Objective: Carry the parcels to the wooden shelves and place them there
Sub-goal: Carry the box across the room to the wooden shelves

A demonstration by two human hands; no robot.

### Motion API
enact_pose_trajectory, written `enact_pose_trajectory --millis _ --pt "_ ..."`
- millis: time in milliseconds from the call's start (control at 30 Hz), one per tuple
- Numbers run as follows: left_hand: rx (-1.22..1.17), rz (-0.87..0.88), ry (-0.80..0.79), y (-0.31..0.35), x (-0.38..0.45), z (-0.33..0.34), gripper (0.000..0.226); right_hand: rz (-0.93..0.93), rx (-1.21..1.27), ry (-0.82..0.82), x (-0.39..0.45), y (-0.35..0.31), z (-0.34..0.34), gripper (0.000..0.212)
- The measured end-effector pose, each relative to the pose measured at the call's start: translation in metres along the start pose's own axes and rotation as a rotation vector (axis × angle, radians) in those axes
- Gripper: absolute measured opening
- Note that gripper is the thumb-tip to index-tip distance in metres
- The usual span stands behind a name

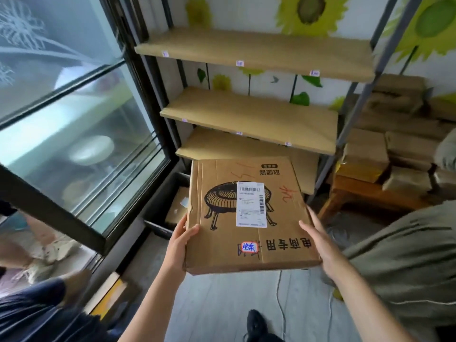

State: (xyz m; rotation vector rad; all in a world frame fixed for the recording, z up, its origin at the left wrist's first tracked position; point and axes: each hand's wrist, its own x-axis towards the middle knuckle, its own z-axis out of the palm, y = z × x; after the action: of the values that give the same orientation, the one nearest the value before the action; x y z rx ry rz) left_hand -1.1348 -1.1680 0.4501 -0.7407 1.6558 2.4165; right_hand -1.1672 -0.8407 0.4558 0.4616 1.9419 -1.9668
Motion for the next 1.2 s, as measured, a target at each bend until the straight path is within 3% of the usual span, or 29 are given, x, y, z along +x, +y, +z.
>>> enact_pose_trajectory --millis 233,633,1200 --pt "0.042 0.019 -0.022 0.04 0.085 0.06 0.066 -0.013 -0.001 0.01 0.082 -0.069 -0.026 0.06" --pt "0.108 -0.004 -0.079 0.087 0.199 0.111 0.051 0.012 0.066 0.111 0.177 -0.108 -0.035 0.062" --pt "0.198 -0.124 -0.299 0.205 0.397 0.09 0.047 -0.009 0.203 0.326 0.296 -0.166 0.072 0.055"
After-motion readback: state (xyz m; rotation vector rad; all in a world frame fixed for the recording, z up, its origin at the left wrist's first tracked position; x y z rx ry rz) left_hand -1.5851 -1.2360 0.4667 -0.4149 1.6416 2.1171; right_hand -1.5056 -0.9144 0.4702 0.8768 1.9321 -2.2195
